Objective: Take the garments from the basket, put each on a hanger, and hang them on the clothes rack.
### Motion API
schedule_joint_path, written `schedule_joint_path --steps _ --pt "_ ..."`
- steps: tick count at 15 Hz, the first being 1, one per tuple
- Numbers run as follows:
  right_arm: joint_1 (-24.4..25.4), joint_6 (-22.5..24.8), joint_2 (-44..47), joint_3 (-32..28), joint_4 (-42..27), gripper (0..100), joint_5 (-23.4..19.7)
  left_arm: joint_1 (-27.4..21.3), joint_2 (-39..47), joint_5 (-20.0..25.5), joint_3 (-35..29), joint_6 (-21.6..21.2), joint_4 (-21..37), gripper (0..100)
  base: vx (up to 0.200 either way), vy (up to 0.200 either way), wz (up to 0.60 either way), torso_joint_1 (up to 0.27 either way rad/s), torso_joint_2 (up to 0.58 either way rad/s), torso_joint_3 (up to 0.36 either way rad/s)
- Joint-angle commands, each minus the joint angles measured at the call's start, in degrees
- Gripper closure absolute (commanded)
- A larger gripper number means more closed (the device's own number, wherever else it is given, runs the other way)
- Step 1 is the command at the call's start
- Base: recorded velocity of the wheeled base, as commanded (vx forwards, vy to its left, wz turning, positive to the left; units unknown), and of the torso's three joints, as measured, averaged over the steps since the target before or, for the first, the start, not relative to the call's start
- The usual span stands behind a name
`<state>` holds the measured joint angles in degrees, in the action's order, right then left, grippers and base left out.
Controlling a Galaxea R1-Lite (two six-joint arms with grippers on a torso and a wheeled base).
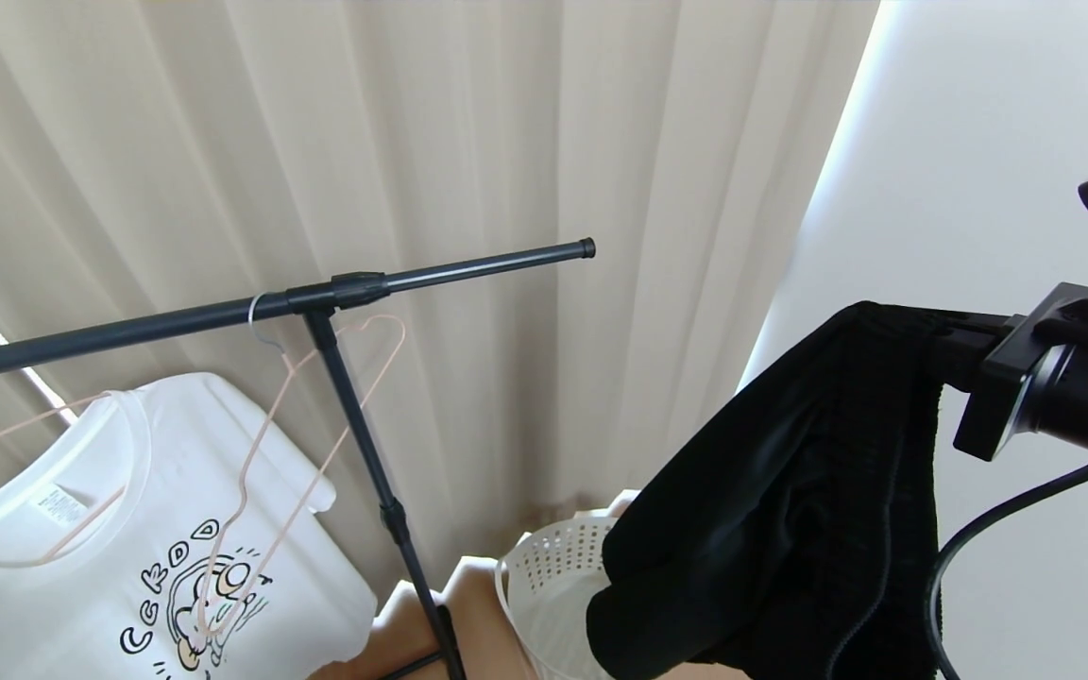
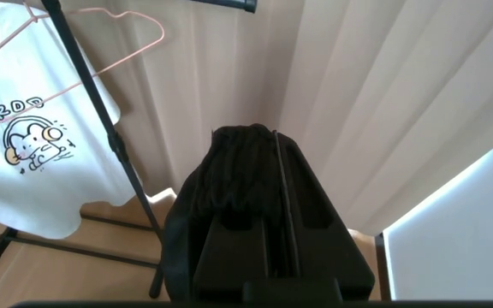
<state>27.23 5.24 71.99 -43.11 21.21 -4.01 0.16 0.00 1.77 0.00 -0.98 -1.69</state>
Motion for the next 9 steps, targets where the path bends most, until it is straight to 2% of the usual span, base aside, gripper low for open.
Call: schedule_joint_path --steps 1,9 --pt "0.0 0.0 0.1 0.3 0.1 100 0.0 0.0 0.0 0.0 0.0 0.0 -0.1 0 0.000 0.000 0.00 0.168 -0.33 -0.178" --pt "0.0 0.6 0.2 0.8 0.1 100 0.1 0.0 0.0 0.0 0.0 -0.1 -0.1 0 0.000 0.000 0.00 0.119 -0.24 -0.125"
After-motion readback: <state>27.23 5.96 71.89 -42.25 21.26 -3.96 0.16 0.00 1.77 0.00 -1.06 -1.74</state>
